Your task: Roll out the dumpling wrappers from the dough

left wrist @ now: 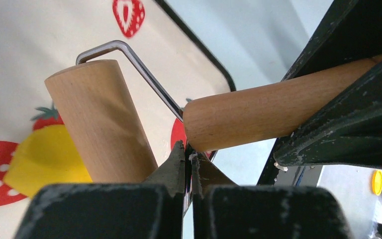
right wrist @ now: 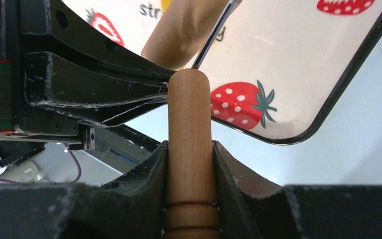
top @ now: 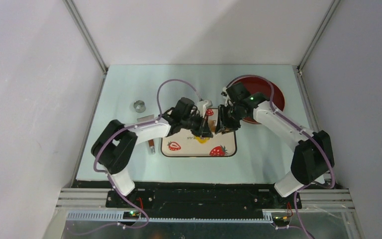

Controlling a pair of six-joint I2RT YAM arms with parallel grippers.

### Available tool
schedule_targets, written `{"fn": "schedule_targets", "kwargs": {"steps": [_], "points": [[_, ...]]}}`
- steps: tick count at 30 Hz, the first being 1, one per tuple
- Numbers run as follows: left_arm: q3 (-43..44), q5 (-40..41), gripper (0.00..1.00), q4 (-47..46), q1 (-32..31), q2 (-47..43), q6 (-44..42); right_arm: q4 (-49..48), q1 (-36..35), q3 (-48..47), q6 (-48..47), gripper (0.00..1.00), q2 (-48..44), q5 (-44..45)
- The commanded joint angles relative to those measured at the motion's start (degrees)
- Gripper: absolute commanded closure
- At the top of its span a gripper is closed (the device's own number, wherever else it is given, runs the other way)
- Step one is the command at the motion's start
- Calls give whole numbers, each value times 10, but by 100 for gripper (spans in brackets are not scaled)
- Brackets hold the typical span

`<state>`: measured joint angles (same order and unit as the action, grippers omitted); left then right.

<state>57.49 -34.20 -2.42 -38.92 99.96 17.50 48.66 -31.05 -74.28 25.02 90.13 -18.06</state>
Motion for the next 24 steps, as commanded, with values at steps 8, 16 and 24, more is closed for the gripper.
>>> {"fn": "schedule_targets", "kwargs": {"steps": [8, 16, 24], "points": [[29, 61, 96, -38, 40, -119, 8, 32, 4, -36, 12, 100, -42, 6], [12, 104, 23, -38, 49, -164, 16, 32, 10, -36, 16, 100, -46, 12], [-2, 132, 0, -38, 73, -228, 32, 36, 13, -36, 18, 100, -58, 24]]}}
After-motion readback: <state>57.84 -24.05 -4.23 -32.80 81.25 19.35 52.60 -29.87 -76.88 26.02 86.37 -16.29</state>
